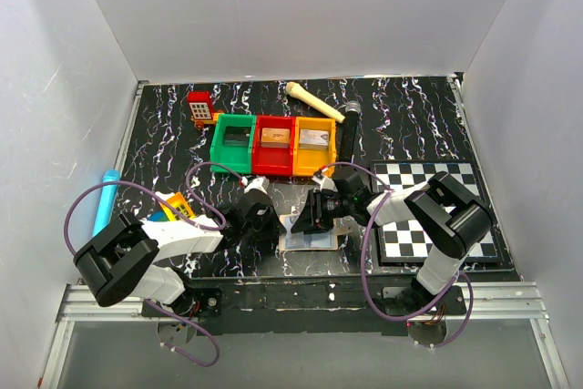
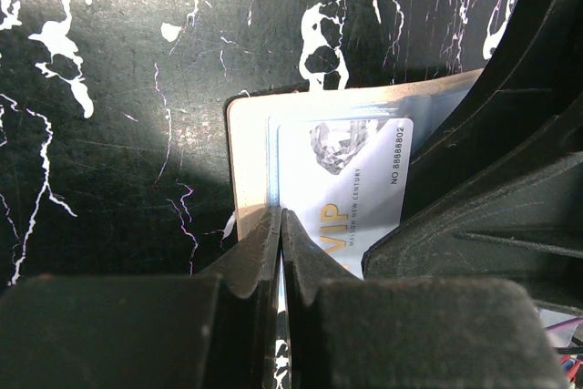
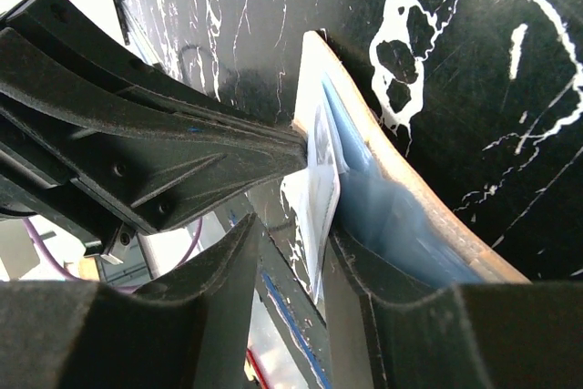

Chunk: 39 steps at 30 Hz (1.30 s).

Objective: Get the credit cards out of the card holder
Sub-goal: Remove the credit card from the card holder.

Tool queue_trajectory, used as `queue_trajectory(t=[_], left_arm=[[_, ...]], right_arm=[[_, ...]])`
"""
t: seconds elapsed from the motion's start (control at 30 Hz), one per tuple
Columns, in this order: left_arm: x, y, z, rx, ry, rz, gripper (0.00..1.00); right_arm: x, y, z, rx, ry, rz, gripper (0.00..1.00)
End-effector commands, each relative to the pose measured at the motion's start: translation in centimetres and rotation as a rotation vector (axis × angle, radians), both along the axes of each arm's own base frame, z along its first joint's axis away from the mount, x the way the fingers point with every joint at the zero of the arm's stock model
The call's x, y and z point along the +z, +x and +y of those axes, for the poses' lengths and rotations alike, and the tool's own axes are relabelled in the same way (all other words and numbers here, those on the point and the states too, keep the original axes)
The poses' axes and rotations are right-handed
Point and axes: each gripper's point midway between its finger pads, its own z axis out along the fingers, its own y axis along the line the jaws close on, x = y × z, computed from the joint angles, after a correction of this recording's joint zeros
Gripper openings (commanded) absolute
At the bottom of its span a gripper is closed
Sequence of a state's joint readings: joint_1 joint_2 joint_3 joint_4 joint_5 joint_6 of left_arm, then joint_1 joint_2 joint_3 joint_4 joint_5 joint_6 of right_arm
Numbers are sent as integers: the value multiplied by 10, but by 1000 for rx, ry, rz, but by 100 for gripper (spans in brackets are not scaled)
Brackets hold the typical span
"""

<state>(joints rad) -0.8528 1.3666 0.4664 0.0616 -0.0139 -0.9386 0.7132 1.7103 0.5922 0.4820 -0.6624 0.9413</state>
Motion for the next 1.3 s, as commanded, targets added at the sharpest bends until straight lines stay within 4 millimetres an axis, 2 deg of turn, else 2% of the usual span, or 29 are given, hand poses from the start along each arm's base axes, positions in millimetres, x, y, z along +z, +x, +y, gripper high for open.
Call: queue_trajectory(t=[0.0, 0.07, 0.17, 0.27, 0.33, 0.47, 1.27], left_arm=[[-12, -10, 7, -9, 29, 33, 0], [-12, -10, 9, 0, 28, 33, 0], [-11, -10, 11, 12, 19, 30, 10], [-11, -10, 14, 22, 14, 29, 12], [-10, -10, 14, 24, 9, 28, 10], [-13, -10, 14, 24, 19, 41, 0], [-24, -9, 21, 62, 54, 91, 0]], right_arm=[[14, 0, 4, 27, 60, -31, 40], [15, 1, 1, 25, 53, -35, 40], [14, 1, -2, 25, 45, -41, 40], [14, 0, -4, 22, 42, -38, 40], [13, 0, -4, 20, 34, -40, 39], [16, -1, -7, 28, 21, -54, 39], [18, -3, -26, 7, -29, -83, 36]])
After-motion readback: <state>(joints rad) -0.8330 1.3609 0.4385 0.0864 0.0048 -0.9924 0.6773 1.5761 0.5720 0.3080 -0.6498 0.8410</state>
